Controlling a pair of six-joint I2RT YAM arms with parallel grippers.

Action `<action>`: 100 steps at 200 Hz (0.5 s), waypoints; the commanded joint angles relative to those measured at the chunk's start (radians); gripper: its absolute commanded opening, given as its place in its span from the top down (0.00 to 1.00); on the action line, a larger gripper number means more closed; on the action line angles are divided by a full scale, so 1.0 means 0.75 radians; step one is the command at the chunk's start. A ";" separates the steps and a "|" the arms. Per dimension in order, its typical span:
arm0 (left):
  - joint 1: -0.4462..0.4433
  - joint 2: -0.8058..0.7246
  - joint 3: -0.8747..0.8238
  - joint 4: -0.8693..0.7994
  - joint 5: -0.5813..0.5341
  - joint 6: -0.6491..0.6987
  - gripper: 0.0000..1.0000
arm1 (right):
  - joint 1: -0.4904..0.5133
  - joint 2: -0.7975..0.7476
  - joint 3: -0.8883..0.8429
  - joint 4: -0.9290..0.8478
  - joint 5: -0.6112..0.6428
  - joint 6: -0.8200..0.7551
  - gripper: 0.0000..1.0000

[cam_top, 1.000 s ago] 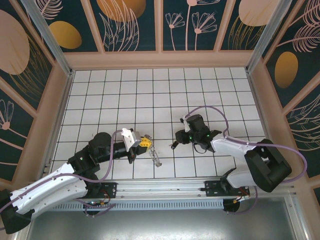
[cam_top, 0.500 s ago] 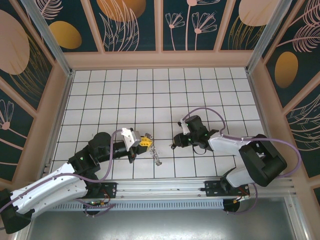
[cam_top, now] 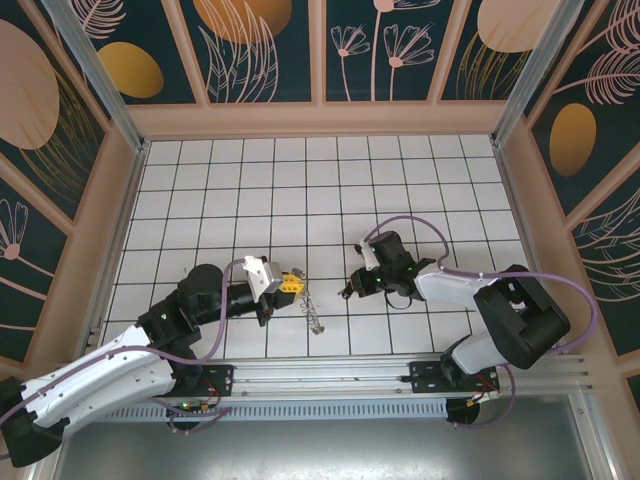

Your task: Put the keys on the keyring

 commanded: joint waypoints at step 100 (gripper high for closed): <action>-0.005 -0.123 -0.020 0.121 -0.094 -0.133 1.00 | 0.094 -0.012 0.383 -0.726 0.115 -0.010 1.00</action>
